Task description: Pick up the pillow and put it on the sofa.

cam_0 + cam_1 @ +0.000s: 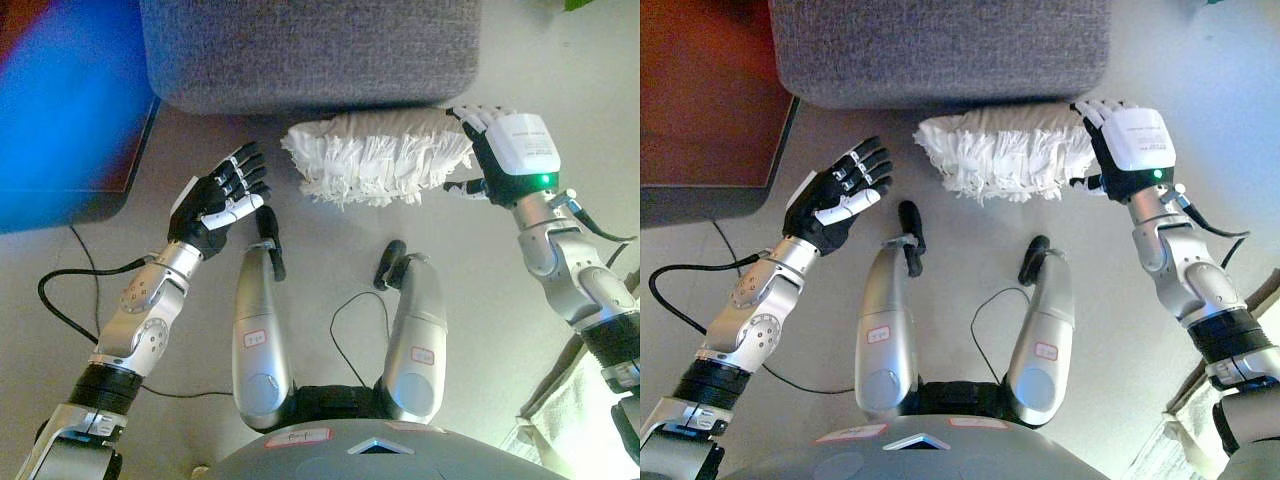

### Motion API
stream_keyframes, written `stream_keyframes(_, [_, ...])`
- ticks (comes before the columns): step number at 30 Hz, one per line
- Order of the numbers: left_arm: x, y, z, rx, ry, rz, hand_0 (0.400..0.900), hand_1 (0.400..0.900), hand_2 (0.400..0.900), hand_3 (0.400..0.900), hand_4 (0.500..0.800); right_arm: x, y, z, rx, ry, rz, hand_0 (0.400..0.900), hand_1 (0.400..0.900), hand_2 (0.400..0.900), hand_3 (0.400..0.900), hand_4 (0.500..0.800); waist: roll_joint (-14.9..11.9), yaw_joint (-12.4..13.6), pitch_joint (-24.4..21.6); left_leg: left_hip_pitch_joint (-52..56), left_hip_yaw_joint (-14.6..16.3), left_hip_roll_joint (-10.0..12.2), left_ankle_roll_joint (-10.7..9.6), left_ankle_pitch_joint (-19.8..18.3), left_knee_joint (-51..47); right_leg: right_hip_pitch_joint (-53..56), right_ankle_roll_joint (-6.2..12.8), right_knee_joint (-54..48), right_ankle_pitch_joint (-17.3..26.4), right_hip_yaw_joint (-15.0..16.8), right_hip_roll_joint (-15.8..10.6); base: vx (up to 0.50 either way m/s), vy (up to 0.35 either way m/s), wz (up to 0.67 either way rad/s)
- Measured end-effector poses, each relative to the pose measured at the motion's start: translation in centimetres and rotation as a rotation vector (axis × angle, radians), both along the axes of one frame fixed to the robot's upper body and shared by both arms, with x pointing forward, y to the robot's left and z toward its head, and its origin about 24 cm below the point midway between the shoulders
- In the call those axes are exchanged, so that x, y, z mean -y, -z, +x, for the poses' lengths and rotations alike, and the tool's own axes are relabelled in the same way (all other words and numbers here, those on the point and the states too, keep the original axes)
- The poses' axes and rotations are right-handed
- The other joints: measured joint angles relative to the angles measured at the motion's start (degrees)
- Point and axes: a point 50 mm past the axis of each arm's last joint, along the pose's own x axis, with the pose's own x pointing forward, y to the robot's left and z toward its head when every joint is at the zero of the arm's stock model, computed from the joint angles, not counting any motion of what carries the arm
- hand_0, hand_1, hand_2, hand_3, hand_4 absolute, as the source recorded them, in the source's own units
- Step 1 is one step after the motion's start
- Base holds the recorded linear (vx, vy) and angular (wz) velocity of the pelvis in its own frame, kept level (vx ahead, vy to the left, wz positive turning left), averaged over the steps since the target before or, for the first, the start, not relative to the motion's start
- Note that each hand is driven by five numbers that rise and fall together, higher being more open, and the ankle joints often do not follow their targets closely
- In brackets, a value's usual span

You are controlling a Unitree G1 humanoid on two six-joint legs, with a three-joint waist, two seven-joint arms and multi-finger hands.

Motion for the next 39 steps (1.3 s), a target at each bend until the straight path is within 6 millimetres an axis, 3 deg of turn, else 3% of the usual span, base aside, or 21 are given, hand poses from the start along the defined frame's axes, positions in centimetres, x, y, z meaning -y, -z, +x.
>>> stream_keyframes(2, [0.0,0.0,0.0,0.001,0.003,-0.003,0.900,0.900,0.900,0.900,0.800,-0.1,-0.3,0.1,0.017,-0.008,-0.004,0.900,0.900,0.900,0.900,0.800,0.0,0.2,0.0,-2.0,-0.3,0.2,0.0,0.0,1.8,-2.0,-0.57,2.6,-1.0,0.1,-0.9,0.01,-0.040,0.13])
stream_keyframes(9, [-0.2,0.0,-0.4,-0.001,0.011,-0.003,0.900,0.900,0.900,0.900,0.800,-0.3,-0.7,0.3,0.036,-0.026,-0.033,0.900,0.900,0.900,0.900,0.800,0.3,0.6,0.2,-11.7,-3.1,0.4,-0.3,-5.4,17.4,-9.5,-0.30,15.8,-6.2,1.6,-2.4,0.03,-0.030,0.10])
stream_keyframes(16, [-0.1,-0.8,-0.7,0.017,0.038,-0.009,0.900,0.900,0.900,0.900,0.800,-1.1,-0.9,1.0,0.000,-0.057,0.012,0.900,0.900,0.900,0.900,0.800,0.9,1.8,0.6,-17.5,-5.4,0.3,-1.1,-6.8,25.3,-15.0,-1.14,25.6,-10.5,3.4,-3.6,0.03,-0.018,0.11])
stream_keyframes(21, [0.0,-1.0,-0.8,0.026,0.054,-0.016,0.900,0.900,0.900,0.900,0.800,-0.9,0.0,1.4,-0.054,-0.051,0.021,0.900,0.900,0.900,0.900,0.800,1.0,2.6,0.6,-21.3,-6.9,-0.2,-1.6,-8.3,30.8,-18.2,-1.20,31.0,-12.5,4.4,-3.8,0.04,-0.002,0.04])
stream_keyframes(25, [-0.1,-1.1,-0.8,0.025,0.056,-0.012,0.900,0.900,0.900,0.900,0.800,-0.7,0.4,1.7,-0.090,-0.039,0.021,0.900,0.900,0.900,0.900,0.800,1.0,3.2,0.6,-21.6,-7.2,-0.6,-1.6,-8.6,32.4,-18.6,-1.44,33.3,-13.6,4.9,-4.6,0.04,0.010,0.06])
stream_keyframes(33, [-0.1,-1.5,-0.7,0.031,0.061,-0.016,0.900,0.900,0.900,0.900,0.800,-0.8,-0.8,3.4,-0.082,-0.027,0.001,0.900,0.900,0.900,0.900,0.800,1.1,3.3,0.6,-24.6,-7.6,-0.9,-1.9,-8.8,36.3,-22.3,-1.58,38.2,-14.8,7.1,-4.8,0.00,0.011,0.05])
stream_keyframes(39, [0.0,-1.8,-0.5,0.039,0.067,-0.018,0.900,0.900,0.900,0.900,0.800,-1.0,-1.8,4.6,0.013,0.004,0.004,0.900,0.900,0.900,0.900,0.800,1.2,3.3,0.6,-28.2,-8.2,-2.0,-1.9,-8.8,38.9,-26.5,-1.82,41.9,-15.3,8.8,-5.5,-0.01,0.003,0.05])
